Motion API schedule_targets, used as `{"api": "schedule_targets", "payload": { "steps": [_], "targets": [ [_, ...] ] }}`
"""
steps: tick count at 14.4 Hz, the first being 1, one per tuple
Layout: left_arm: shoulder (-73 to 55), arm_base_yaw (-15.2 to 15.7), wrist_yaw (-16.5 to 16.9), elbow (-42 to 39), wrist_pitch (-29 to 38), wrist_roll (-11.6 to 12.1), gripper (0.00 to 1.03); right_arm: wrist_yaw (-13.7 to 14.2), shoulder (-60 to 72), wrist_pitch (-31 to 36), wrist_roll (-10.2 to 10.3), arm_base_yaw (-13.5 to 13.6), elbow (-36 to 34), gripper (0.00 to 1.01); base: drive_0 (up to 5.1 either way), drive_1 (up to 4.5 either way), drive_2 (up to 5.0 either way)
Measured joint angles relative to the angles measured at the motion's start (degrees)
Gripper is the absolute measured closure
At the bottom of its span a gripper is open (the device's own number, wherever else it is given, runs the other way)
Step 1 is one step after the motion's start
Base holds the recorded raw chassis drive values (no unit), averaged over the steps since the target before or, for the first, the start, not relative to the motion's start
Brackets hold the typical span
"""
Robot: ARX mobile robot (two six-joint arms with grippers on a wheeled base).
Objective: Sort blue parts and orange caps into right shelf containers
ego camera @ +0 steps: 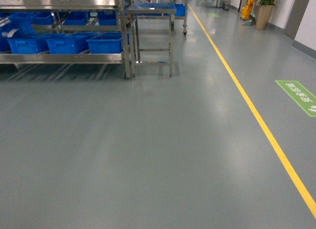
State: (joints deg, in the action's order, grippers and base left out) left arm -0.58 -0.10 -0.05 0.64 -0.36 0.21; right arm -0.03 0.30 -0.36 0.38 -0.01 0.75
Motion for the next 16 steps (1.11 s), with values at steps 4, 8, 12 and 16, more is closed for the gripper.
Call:
{"api": "schedule_targets", "payload": {
  "steps": [4,8,12,16],
  "targets": [
    [0.0,0.0,0.0,0.0,0.1,0.0,0.61,0.0,0.0,0.3,0.0,0.0,0.0,0.57,0.0,4.25,-4.3],
    [0.0,0.0,0.0,0.0,0.0,0.0,0.61,0.0,0.0,0.0,0.0,0.0,0.0,0.57,0.0,4.31,-4.2],
    [0.0,0.0,0.0,0.0,0.1,0.0,0.61,0.0,0.0,0.3,0.0,0.0,0.0,0.57,0.1,4.38,-4.2],
    [0.0,0.0,0.0,0.0,0.1,0.0,0.61,0.0,0.0,0.3,0.0,0.0,0.0,0.57,0.1,4.36,-4.2]
  ]
}}
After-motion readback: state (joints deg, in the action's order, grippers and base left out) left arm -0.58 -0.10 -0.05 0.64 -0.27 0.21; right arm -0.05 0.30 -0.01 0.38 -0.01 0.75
